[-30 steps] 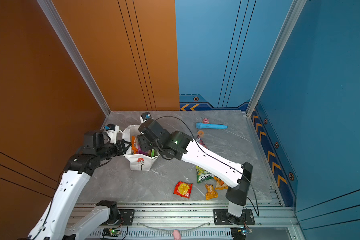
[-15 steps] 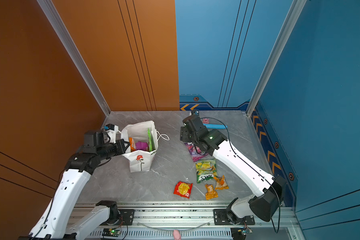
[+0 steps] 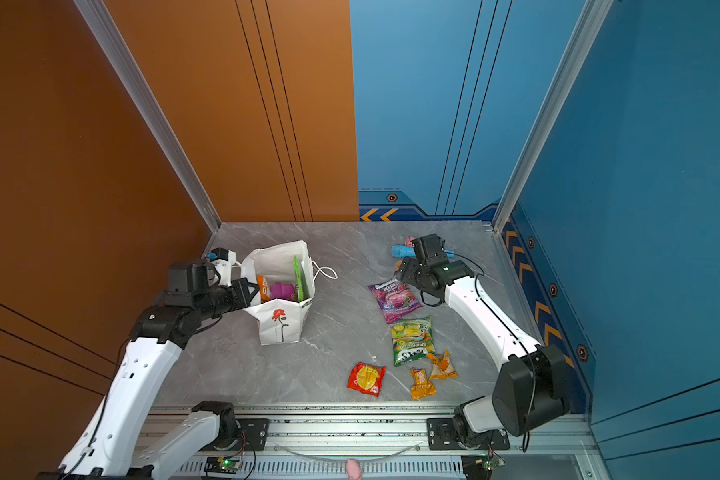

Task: Place the snacks into the paper bag
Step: 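Move the right gripper over the purple Fox's berries candy bag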

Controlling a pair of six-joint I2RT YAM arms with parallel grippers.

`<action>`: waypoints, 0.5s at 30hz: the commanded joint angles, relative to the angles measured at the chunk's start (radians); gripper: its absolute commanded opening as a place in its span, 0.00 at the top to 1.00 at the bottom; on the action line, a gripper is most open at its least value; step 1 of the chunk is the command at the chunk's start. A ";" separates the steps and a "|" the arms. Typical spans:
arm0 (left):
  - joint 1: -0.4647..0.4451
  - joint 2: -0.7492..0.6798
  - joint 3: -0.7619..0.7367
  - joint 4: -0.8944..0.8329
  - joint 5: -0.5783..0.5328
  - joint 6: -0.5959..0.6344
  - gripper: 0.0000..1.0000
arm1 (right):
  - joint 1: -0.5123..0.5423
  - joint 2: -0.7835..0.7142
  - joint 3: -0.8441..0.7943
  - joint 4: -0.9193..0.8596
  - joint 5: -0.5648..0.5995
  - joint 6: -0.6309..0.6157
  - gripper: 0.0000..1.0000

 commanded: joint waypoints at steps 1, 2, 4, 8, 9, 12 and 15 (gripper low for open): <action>0.007 -0.005 0.027 0.047 -0.001 0.023 1.00 | -0.023 0.063 -0.009 0.048 -0.063 -0.019 0.10; 0.007 -0.005 0.027 0.047 -0.001 0.025 1.00 | -0.028 0.082 -0.005 0.055 -0.067 -0.021 0.10; 0.007 -0.004 0.027 0.045 -0.001 0.025 1.00 | -0.039 0.129 0.003 0.071 -0.076 -0.027 0.09; 0.007 -0.003 0.028 0.044 -0.007 0.026 1.00 | -0.063 0.218 0.012 0.078 -0.104 0.000 0.04; 0.007 -0.003 0.028 0.042 -0.007 0.026 1.00 | -0.065 0.241 0.014 0.087 -0.115 0.002 0.03; 0.007 0.000 0.028 0.042 -0.007 0.027 1.00 | -0.066 0.294 0.016 0.107 -0.134 -0.004 0.02; 0.007 0.004 0.028 0.041 -0.005 0.028 1.00 | -0.064 0.348 0.019 0.129 -0.165 -0.008 0.02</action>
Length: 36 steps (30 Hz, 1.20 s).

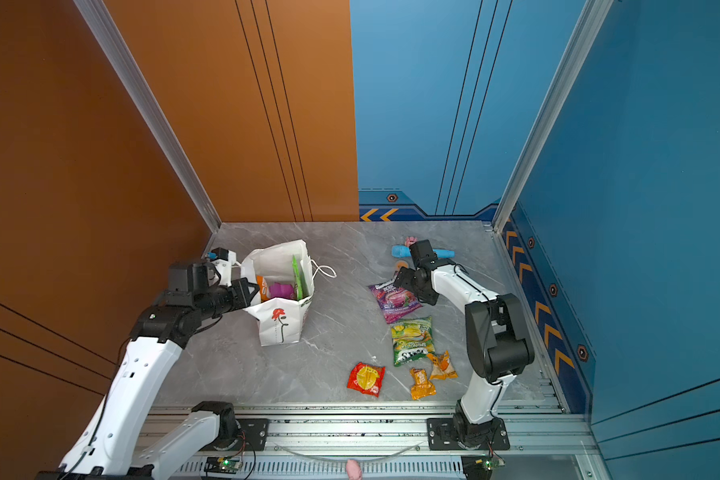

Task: Place the snacks into the paper bag
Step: 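Move the right gripper over the purple Fox's berries candy bag, then lower the right gripper and pinch the purple Fox's bag edge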

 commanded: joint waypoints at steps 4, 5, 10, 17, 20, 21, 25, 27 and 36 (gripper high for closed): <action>0.007 -0.001 0.028 0.041 -0.003 0.029 1.00 | 0.031 0.076 0.036 0.021 -0.046 -0.017 0.02; 0.007 -0.001 0.028 0.041 -0.003 0.029 1.00 | 0.043 0.085 0.042 0.016 -0.046 -0.021 0.02; 0.007 0.002 0.029 0.042 -0.003 0.029 1.00 | 0.122 0.113 0.059 0.015 -0.092 -0.009 0.03; 0.007 0.001 0.029 0.039 -0.005 0.030 1.00 | 0.301 0.117 0.095 0.020 -0.124 0.065 0.04; 0.007 -0.002 0.028 0.039 -0.005 0.029 1.00 | 0.378 0.131 0.136 0.021 -0.132 0.077 0.05; 0.007 -0.001 0.028 0.039 -0.006 0.029 1.00 | 0.396 0.137 0.159 0.007 -0.134 0.067 0.06; 0.007 -0.006 0.028 0.040 -0.006 0.029 1.00 | 0.405 0.112 0.219 -0.067 -0.096 0.015 0.08; 0.007 -0.009 0.027 0.040 -0.008 0.029 1.00 | 0.388 0.074 0.233 -0.113 -0.032 -0.033 0.08; 0.008 -0.010 0.028 0.039 -0.004 0.029 1.00 | 0.177 0.036 0.224 -0.158 -0.028 -0.116 0.15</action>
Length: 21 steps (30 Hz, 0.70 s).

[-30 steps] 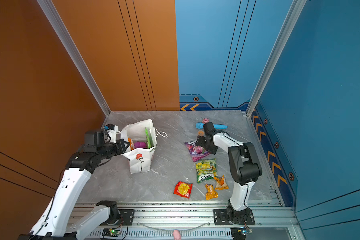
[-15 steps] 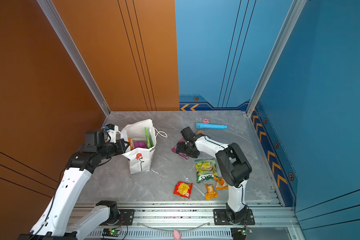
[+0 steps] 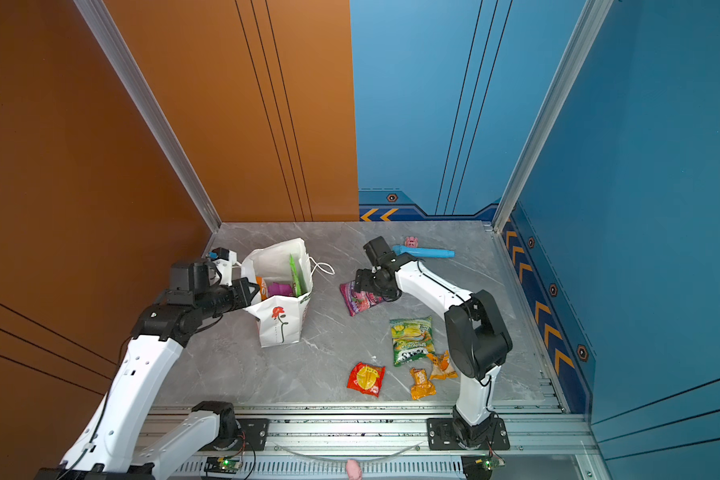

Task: Place the snacks into the paper bag
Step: 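Lower the right gripper and pinch the purple Fox's bag edge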

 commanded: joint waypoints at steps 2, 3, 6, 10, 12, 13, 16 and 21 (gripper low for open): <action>0.007 -0.017 0.027 0.039 -0.003 0.029 1.00 | -0.084 0.017 0.014 -0.055 -0.017 -0.055 0.16; 0.006 -0.017 0.027 0.040 -0.003 0.029 1.00 | -0.097 0.033 0.018 -0.052 -0.032 -0.061 0.16; 0.007 -0.015 0.027 0.041 -0.004 0.029 1.00 | -0.119 0.080 0.034 -0.055 -0.071 -0.083 0.18; 0.005 -0.015 0.027 0.040 -0.005 0.029 1.00 | -0.132 0.124 0.035 -0.043 -0.107 -0.101 0.23; 0.007 -0.014 0.027 0.039 -0.005 0.029 1.00 | -0.134 0.145 0.035 -0.040 -0.112 -0.104 0.25; 0.007 -0.012 0.027 0.039 -0.005 0.029 1.00 | -0.135 0.153 0.035 -0.037 -0.119 -0.104 0.26; 0.007 -0.010 0.027 0.040 -0.003 0.029 1.00 | -0.132 0.180 0.030 -0.020 -0.157 -0.098 0.29; 0.007 -0.008 0.028 0.039 -0.003 0.029 1.00 | -0.120 0.221 0.032 -0.009 -0.181 -0.081 0.33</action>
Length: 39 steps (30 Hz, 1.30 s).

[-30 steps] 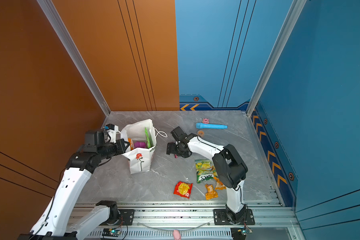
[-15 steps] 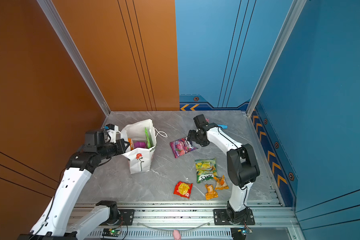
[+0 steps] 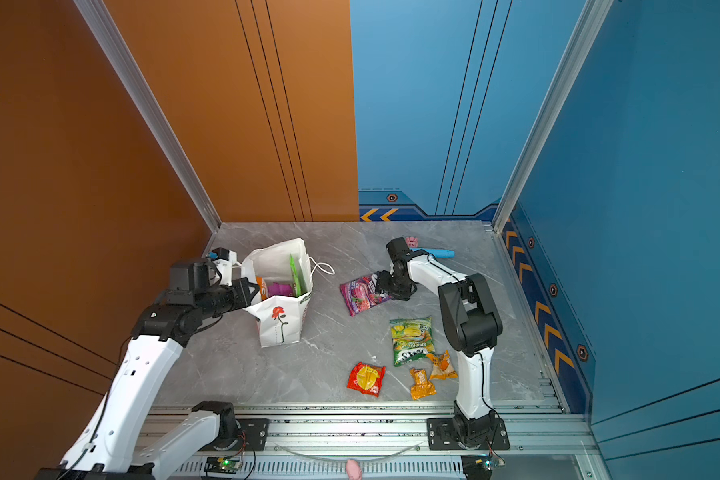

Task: Place the snacks into the paper bag
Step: 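Lower the right gripper and pinch the purple Fox's bag edge, then lift the purple Fox's bag and carry it over the paper bag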

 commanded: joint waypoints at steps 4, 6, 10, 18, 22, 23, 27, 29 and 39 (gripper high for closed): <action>0.007 -0.007 0.027 0.040 -0.002 0.029 1.00 | 0.016 0.047 -0.004 0.026 -0.059 0.022 0.41; 0.007 -0.009 0.028 0.040 -0.003 0.029 1.00 | 0.021 0.048 -0.017 0.040 -0.063 0.031 0.47; 0.007 -0.010 0.027 0.040 -0.003 0.029 1.00 | 0.027 0.030 -0.041 0.056 -0.054 0.047 0.63; 0.007 -0.009 0.027 0.040 -0.001 0.029 1.00 | 0.036 -0.082 -0.087 0.058 -0.029 0.075 0.80; 0.007 -0.008 0.027 0.040 -0.001 0.030 1.00 | 0.046 -0.173 -0.125 0.069 -0.007 0.118 0.84; 0.007 -0.008 0.027 0.040 -0.001 0.029 1.00 | 0.050 -0.199 -0.138 0.080 -0.007 0.132 0.87; 0.007 -0.007 0.027 0.040 -0.001 0.028 1.00 | 0.082 -0.299 -0.173 0.117 0.016 0.189 0.88; 0.007 -0.005 0.027 0.040 -0.002 0.029 1.00 | 0.101 -0.337 -0.169 0.121 0.029 0.206 0.89; 0.005 -0.009 0.027 0.040 -0.004 0.029 1.00 | 0.164 -0.459 -0.041 0.045 0.129 0.179 0.91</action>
